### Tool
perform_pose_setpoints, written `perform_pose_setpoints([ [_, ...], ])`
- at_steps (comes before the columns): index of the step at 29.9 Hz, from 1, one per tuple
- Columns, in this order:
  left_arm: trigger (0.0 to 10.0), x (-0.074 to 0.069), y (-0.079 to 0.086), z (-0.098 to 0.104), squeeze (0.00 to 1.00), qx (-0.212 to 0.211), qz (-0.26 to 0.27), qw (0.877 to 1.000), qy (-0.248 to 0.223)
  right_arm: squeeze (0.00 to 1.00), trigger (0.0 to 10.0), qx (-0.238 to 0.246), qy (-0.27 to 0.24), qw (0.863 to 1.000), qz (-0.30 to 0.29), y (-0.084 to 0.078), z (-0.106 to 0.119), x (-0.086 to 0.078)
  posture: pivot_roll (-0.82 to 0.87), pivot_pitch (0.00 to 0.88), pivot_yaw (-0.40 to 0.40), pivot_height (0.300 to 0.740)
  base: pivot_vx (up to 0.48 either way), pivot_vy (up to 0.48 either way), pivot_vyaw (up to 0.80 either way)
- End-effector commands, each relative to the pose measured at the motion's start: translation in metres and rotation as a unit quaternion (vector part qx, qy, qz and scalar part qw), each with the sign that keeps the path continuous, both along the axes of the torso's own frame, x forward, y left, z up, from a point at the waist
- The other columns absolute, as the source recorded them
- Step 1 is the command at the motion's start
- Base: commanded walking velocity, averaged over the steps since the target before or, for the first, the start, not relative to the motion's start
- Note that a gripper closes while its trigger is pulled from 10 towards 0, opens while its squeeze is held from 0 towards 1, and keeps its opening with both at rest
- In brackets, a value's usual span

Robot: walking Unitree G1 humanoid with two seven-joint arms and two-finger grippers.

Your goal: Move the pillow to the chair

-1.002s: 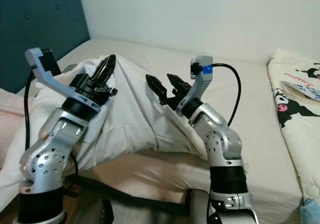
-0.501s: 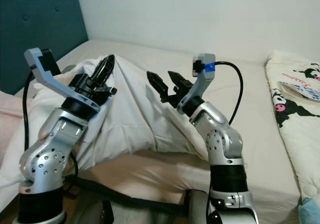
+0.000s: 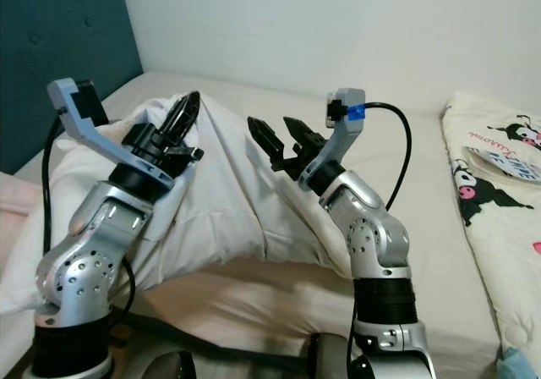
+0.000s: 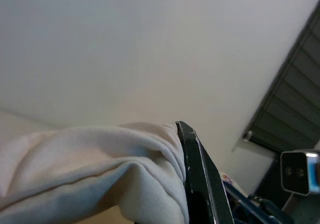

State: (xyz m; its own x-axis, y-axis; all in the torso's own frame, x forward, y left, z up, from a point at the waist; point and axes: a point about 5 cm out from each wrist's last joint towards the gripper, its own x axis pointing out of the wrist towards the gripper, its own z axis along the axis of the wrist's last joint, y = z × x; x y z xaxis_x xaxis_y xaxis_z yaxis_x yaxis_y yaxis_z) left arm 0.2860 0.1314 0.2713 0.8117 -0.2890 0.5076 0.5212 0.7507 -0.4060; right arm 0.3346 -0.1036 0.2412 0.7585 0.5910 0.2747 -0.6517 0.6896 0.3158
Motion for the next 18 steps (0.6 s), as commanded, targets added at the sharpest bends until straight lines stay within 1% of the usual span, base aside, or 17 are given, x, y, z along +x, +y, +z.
perform_pose_setpoints([
  [1, 10.0, -0.0052, -0.0039, 0.0099, 0.00, 0.002, -0.007, 1.000, -0.026, 0.00, 10.0, 0.006, -0.004, 1.000, 0.003, 0.0011, 0.0017, 0.0002, 0.07, 0.000, -0.048, 0.627, 0.000, 0.000, 0.00],
  [4, 10.0, -0.0050, -0.0043, 0.0088, 0.00, 0.005, -0.009, 1.000, -0.020, 0.00, 10.0, 0.007, -0.004, 1.000, 0.003, 0.0011, 0.0018, 0.0003, 0.07, 0.000, -0.049, 0.631, 0.000, 0.000, 0.00],
  [7, 10.0, -0.0041, -0.0066, 0.0071, 0.00, 0.022, -0.011, 1.000, -0.012, 0.00, 10.0, 0.008, -0.005, 1.000, 0.003, 0.0009, 0.0025, 0.0006, 0.07, 0.000, -0.051, 0.646, -0.480, 0.000, 0.00],
  [15, 10.0, -0.0037, -0.0091, 0.0072, 0.00, 0.020, -0.014, 1.000, -0.015, 0.00, 10.0, 0.010, -0.010, 1.000, 0.003, 0.0001, 0.0047, 0.0010, 0.07, 0.000, -0.051, 0.671, -0.480, 0.000, 0.00],
  [17, 10.0, -0.0032, -0.0075, 0.0072, 0.00, 0.016, -0.006, 1.000, -0.018, 0.00, 10.0, 0.011, -0.013, 1.000, 0.002, -0.0006, 0.0062, 0.0013, 0.07, 0.000, -0.051, 0.686, 0.000, 0.000, 0.00],
  [18, 10.0, -0.0032, -0.0075, 0.0072, 0.00, 0.016, -0.006, 1.000, -0.018, 0.00, 10.0, 0.011, -0.013, 1.000, 0.002, -0.0006, 0.0062, 0.0013, 0.07, 0.000, -0.051, 0.686, 0.000, 0.000, 0.00],
])
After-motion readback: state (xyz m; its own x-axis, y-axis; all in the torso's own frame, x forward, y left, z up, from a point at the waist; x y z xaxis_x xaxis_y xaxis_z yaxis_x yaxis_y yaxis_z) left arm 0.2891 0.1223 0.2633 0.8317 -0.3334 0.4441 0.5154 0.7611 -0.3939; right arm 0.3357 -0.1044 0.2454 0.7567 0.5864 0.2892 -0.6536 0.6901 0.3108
